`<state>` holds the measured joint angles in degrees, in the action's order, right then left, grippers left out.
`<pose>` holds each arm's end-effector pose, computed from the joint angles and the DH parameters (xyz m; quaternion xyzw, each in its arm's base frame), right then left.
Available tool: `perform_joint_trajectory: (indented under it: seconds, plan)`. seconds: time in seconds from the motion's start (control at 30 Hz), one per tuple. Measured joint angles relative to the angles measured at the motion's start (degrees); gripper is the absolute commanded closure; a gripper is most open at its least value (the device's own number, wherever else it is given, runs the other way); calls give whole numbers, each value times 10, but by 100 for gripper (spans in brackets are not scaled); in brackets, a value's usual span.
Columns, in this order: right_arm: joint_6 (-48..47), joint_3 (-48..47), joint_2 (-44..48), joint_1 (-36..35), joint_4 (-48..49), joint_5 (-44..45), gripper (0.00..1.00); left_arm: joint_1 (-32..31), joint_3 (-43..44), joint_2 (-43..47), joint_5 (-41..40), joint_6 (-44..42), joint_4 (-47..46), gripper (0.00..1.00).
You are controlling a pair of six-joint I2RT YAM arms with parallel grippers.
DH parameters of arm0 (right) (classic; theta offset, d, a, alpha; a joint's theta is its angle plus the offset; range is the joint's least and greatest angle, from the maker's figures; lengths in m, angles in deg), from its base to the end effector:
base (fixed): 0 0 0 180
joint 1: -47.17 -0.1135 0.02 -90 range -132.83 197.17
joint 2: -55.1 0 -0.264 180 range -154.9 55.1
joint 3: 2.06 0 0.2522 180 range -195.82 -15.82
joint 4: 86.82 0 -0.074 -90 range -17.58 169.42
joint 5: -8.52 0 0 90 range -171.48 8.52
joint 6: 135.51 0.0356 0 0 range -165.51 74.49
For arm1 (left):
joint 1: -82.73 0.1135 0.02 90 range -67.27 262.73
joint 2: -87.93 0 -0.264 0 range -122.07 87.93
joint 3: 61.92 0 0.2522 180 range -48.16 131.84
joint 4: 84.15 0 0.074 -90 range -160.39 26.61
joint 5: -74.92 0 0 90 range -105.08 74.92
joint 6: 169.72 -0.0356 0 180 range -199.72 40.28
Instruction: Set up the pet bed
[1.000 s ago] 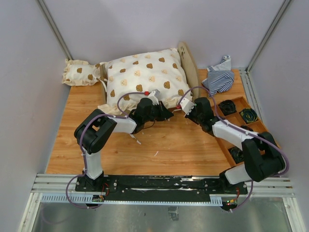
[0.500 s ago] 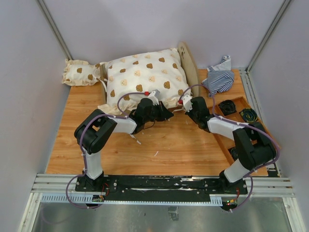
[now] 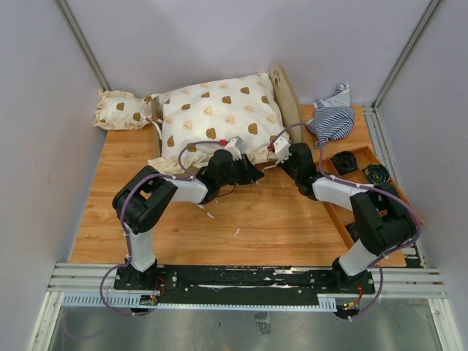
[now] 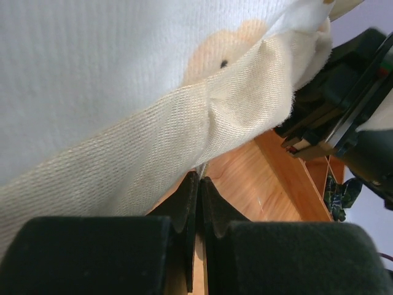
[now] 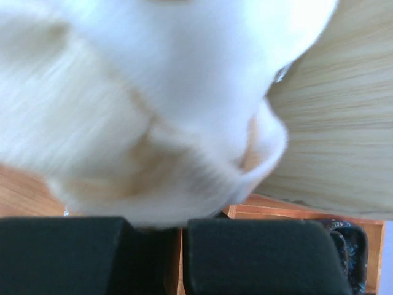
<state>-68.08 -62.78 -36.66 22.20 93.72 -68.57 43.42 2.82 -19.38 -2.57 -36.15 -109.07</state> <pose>0.3096 0.1354 0.1922 -0.2967 0.8120 -0.0873 0.4950 0.2953 -0.2517 0.1620 0.0344 0.8042 -0.4543 0.3816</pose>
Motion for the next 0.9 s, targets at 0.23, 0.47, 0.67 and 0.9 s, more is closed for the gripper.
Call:
perform_joint_trajectory:
  seconds: [0.23, 0.47, 0.67, 0.9]
  plan:
    - [-138, 87, -7, 3, 155, -55, 100, -1, 0, 0, -1, 3, 0, 88]
    - [-250, 116, -32, 23, 290, -114, 100, -2, -10, 10, -4, 2, 3, 70]
    - [-301, 163, -63, 61, 421, -217, 100, -4, -21, 34, -13, 2, 10, 56]
    - [-362, 173, -121, 94, 526, -343, 100, -7, -5, 38, -20, -7, 13, 54]
